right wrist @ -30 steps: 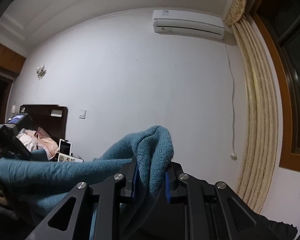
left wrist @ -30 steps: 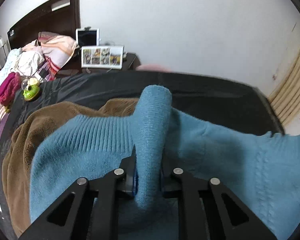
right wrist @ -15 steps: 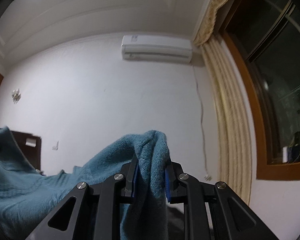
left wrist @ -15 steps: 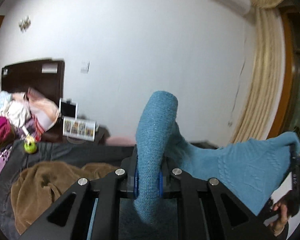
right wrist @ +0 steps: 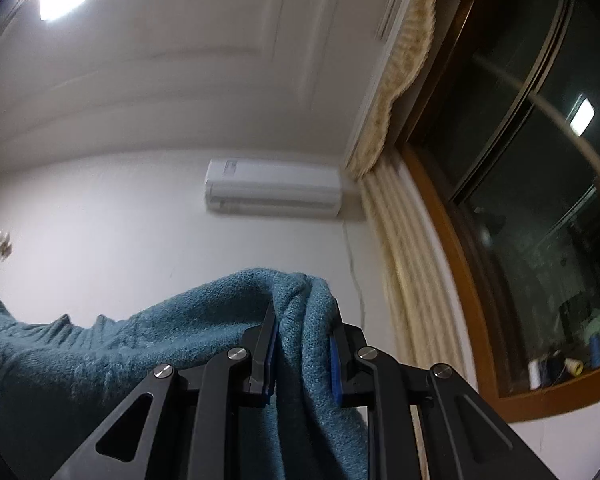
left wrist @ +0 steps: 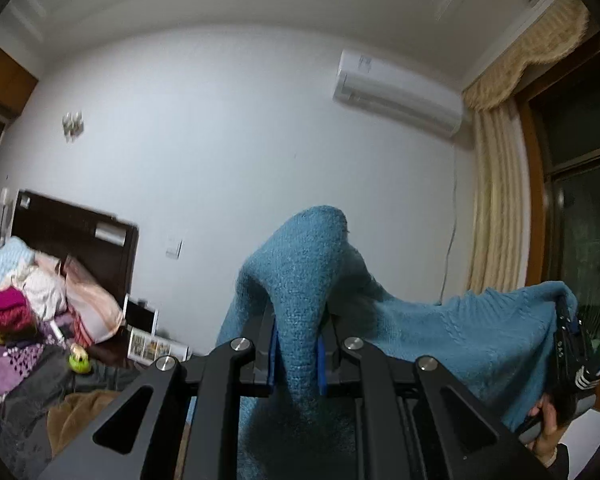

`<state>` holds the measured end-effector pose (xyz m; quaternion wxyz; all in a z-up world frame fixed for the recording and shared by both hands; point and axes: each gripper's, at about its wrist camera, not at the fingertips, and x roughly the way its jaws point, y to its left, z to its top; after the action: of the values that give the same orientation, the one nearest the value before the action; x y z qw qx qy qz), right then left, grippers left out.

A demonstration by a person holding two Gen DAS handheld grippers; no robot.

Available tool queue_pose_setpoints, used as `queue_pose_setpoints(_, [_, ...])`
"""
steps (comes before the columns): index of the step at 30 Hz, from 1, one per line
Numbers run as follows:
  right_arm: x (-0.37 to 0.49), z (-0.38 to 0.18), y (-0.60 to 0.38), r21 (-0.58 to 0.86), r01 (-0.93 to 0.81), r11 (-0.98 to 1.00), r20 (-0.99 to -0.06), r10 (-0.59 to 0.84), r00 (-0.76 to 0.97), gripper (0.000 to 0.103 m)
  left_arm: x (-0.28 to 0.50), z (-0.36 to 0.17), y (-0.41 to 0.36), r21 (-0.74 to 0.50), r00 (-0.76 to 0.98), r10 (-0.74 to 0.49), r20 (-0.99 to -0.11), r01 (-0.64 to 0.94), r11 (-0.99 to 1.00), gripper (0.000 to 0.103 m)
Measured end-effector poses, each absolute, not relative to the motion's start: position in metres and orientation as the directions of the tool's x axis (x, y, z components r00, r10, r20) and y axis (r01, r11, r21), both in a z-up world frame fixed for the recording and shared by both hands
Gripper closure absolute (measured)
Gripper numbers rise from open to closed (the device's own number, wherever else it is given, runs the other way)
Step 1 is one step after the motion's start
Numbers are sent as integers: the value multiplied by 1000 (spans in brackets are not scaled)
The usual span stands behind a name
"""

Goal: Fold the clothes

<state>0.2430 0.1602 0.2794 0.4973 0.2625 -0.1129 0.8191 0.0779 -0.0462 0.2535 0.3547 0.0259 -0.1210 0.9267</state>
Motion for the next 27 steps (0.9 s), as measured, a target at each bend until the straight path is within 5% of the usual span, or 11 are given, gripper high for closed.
queue_pose_setpoints(5, [263, 309, 139, 84, -908, -410, 623, 733, -274, 82, 125, 264, -68, -197, -714, 654, 249, -699, -688, 87])
queue_pose_setpoints(11, [271, 337, 126, 57, -932, -358, 654, 719, -236, 82, 151, 266, -81, -207, -722, 628, 289, -688, -696, 87])
queue_pose_setpoints(27, [101, 255, 240, -219, -914, -341, 331, 855, -399, 82, 15, 184, -23, -207, -843, 536, -49, -517, -831, 87])
